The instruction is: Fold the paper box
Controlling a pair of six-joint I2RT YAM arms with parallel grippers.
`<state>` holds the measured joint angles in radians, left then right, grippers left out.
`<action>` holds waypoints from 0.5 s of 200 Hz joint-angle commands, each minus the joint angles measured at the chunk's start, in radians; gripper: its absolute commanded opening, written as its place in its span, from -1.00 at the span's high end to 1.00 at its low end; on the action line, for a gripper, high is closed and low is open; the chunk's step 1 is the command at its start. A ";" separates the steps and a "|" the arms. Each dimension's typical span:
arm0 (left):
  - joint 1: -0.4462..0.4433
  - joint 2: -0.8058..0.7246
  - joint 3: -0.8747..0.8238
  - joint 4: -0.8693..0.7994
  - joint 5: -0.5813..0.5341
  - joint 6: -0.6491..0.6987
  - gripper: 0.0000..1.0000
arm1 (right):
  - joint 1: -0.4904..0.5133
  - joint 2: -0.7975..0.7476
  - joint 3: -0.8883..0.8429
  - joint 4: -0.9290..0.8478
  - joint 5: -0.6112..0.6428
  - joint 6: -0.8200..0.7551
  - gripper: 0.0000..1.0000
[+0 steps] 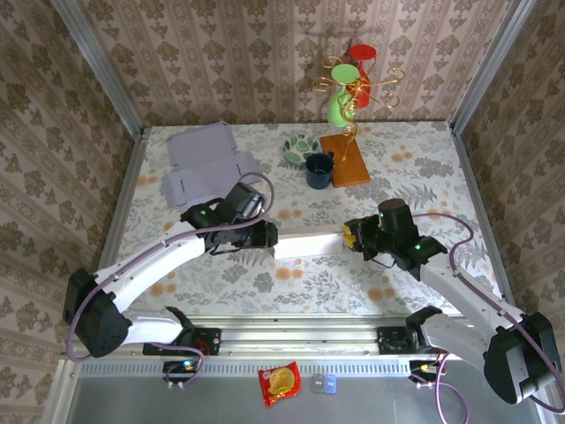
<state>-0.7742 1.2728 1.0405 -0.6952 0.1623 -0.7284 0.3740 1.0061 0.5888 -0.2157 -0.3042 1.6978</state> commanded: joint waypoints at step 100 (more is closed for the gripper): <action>0.116 -0.033 -0.138 0.245 0.202 -0.303 0.19 | 0.012 0.025 -0.013 -0.203 0.017 -0.020 0.51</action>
<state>-0.6601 1.2659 0.9195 -0.5224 0.3233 -0.9676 0.3759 1.0073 0.5995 -0.2440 -0.3035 1.6966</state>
